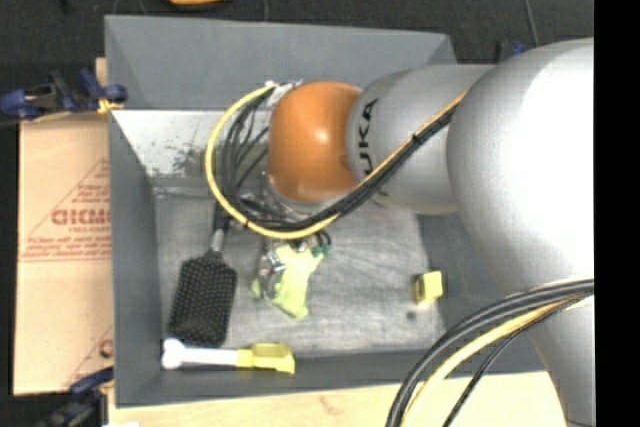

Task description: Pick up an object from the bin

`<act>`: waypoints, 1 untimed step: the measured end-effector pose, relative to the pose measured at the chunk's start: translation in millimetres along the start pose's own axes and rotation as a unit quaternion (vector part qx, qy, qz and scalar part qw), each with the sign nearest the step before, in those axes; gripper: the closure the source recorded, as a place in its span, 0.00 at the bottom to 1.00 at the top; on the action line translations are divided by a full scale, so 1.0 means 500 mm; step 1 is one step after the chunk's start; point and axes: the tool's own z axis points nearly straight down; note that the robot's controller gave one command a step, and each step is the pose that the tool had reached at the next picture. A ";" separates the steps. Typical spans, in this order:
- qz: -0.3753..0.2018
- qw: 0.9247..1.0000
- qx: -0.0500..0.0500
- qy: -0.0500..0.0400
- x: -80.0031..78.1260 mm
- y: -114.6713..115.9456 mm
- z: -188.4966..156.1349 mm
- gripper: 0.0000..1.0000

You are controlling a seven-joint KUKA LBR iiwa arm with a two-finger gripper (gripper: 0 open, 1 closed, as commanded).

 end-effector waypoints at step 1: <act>0.001 1.000 0.000 0.001 0.000 0.000 -0.002 1.00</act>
Offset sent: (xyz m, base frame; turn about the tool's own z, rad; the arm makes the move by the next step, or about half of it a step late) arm 0.0000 0.0000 0.0000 0.0000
